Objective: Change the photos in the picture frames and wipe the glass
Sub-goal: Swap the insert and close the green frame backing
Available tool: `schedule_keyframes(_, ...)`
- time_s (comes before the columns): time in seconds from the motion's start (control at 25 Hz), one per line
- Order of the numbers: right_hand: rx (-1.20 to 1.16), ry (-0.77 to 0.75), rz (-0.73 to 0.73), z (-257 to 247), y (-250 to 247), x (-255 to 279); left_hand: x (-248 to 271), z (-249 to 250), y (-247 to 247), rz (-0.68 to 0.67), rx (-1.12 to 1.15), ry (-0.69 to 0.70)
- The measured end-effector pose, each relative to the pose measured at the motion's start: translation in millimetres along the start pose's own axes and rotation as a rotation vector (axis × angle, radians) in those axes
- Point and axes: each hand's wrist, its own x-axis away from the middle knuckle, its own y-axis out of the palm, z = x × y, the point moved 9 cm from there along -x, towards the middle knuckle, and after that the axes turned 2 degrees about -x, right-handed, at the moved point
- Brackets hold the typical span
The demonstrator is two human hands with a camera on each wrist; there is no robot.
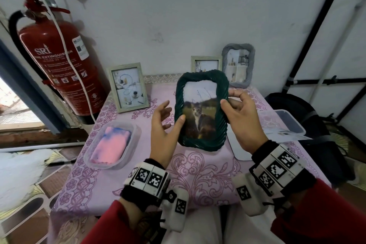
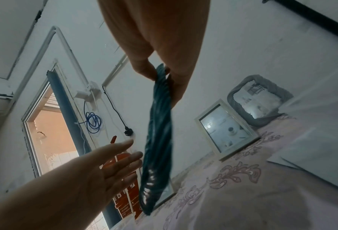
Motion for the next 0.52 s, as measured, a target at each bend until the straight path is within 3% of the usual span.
schedule_keyframes(0.24,-0.048,0.076,-0.023,23.0,1.9,0.2,-2.6,-17.3,8.2,-0.156,0.349,-0.189)
schedule_keyframes(0.52,0.073,0.142,-0.093,68.1,2.5,14.0,4.3,-42.1,2.5,-0.107,0.316,-0.248)
